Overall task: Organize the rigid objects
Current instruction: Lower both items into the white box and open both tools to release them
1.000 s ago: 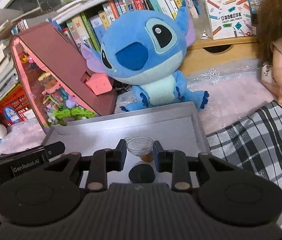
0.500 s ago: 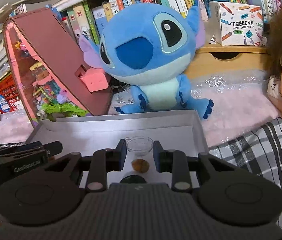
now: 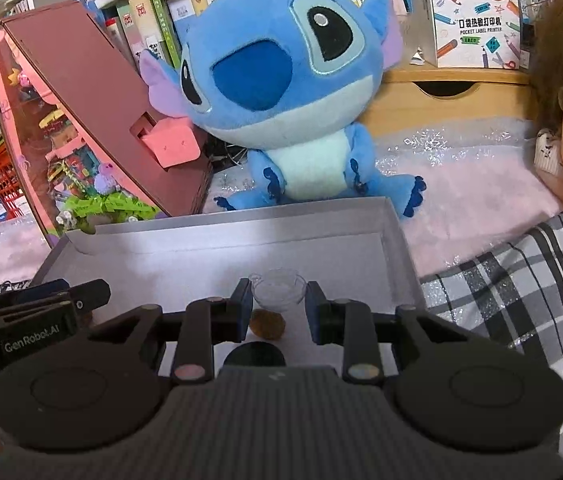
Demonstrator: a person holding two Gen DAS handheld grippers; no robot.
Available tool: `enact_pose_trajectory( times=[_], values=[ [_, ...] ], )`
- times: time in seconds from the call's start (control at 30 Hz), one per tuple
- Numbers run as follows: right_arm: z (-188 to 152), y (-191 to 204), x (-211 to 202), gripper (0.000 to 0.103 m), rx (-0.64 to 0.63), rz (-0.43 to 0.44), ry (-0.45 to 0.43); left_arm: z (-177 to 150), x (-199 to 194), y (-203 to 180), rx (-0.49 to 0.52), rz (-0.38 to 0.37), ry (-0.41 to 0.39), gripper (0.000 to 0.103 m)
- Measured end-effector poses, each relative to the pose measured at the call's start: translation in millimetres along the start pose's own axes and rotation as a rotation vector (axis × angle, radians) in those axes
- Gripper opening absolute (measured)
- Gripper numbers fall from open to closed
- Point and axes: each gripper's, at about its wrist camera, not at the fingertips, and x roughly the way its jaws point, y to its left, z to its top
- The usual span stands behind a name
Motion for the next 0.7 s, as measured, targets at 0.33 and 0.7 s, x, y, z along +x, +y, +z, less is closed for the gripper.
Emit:
enact_pose_trajectory(
  times=[0.33, 0.7],
  values=[
    [-0.7, -0.8, 2.8, 0.037, 0.015, 0.020, 0.014, -0.3, 0.5, 1.2, -0.004, -0.005, -0.003, 0.043],
    [-1.9, -2.1, 2.6, 0.040, 0.021, 0.023, 0.010, -2.8, 0.6, -2.4, 0.017, 0.000, 0.003, 0.043]
  ],
)
